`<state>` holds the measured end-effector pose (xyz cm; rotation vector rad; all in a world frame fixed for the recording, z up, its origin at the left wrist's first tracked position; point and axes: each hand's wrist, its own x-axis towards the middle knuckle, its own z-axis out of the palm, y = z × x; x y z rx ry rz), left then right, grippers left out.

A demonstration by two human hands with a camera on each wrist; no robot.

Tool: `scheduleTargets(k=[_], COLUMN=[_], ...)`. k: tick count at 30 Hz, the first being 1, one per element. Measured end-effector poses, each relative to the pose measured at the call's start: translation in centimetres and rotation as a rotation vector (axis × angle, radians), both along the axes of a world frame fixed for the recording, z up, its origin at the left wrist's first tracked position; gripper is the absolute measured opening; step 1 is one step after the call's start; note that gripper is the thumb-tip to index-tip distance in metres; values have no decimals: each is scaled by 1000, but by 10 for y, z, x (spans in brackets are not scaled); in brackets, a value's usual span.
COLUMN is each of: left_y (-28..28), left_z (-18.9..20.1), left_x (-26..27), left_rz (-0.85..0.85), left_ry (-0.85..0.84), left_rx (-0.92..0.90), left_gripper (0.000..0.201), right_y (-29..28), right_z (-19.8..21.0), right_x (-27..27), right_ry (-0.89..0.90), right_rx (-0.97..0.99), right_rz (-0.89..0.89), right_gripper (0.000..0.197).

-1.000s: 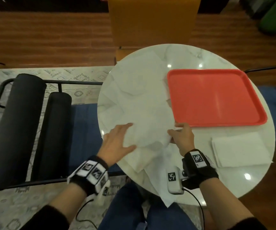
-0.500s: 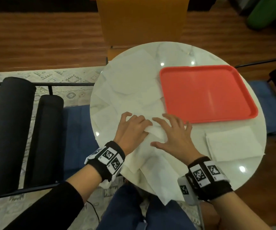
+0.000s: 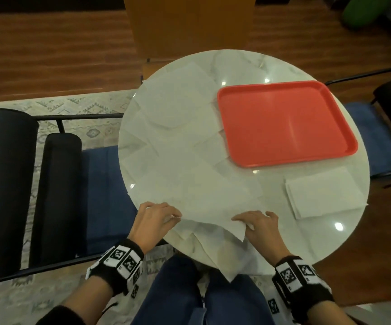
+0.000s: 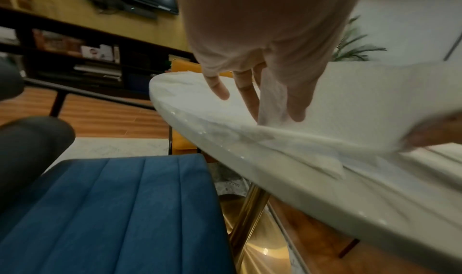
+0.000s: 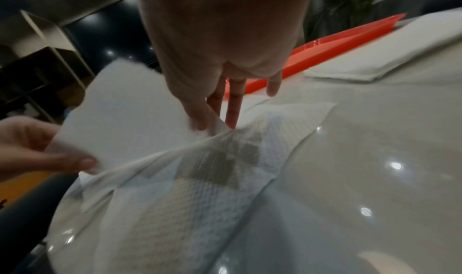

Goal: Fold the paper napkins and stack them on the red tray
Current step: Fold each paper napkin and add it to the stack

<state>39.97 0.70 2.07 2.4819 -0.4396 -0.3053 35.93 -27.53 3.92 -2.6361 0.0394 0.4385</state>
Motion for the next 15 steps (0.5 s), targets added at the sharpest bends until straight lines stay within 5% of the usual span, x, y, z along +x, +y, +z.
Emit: scheduleTargets(k=[3, 9, 15], left_y=[-6, -35, -51], left_z=[4, 24, 13], left_x=[13, 67, 82], left_rz=[122, 180, 130], left_ry=[189, 324, 322], left_rx=[-189, -342, -52], left_gripper=[13, 26, 58], right_y=[-2, -12, -14], right_z=[7, 12, 7], right_x=[7, 28, 40], right_ry=[18, 171, 280], right_rx=[117, 218, 86], right_rz=[-144, -401, -481], right_gripper=[18, 27, 19])
